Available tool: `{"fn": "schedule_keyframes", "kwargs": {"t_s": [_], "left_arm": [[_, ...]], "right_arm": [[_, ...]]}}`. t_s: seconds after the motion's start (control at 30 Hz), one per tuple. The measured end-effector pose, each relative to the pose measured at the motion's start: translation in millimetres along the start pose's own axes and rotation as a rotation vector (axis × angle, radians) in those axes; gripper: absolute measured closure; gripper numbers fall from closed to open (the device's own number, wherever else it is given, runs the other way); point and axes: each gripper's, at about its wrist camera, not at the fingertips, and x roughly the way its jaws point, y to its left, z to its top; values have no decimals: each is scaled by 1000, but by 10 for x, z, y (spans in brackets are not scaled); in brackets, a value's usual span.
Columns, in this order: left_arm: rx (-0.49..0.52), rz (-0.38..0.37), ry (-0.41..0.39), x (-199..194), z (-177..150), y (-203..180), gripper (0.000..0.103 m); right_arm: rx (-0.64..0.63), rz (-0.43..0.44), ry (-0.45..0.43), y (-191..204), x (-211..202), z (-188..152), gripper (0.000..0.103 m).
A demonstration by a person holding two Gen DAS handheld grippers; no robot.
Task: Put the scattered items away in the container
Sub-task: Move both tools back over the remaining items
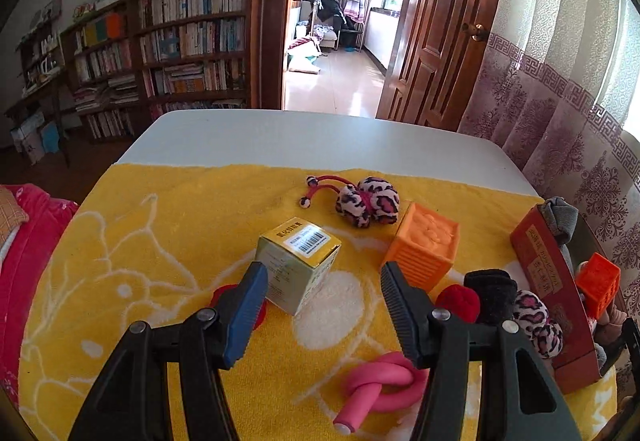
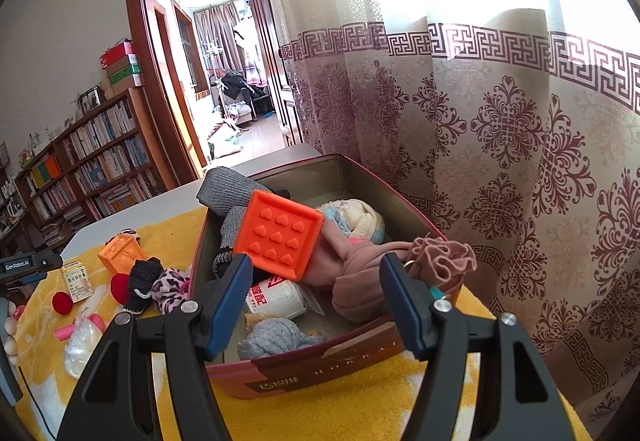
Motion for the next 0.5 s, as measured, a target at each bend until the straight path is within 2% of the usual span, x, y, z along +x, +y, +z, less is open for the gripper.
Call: {"fn": "schedule_keyframes", "kwargs": {"t_s": [0.1, 0.13, 0.2, 0.37, 0.5], "left_arm": [[10, 22, 11, 77, -12, 93, 40], [13, 26, 20, 110, -18, 107, 33], [17, 33, 12, 140, -32, 129, 27], [61, 25, 14, 264, -20, 110, 27], [122, 55, 11, 404, 4, 93, 27]], "right_arm": [[-9, -11, 1, 22, 5, -9, 33], [-11, -14, 2, 26, 7, -11, 33], [-13, -17, 4, 28, 15, -13, 33], [-20, -27, 12, 35, 38, -23, 33], [-20, -30, 18, 30, 53, -26, 33]]}}
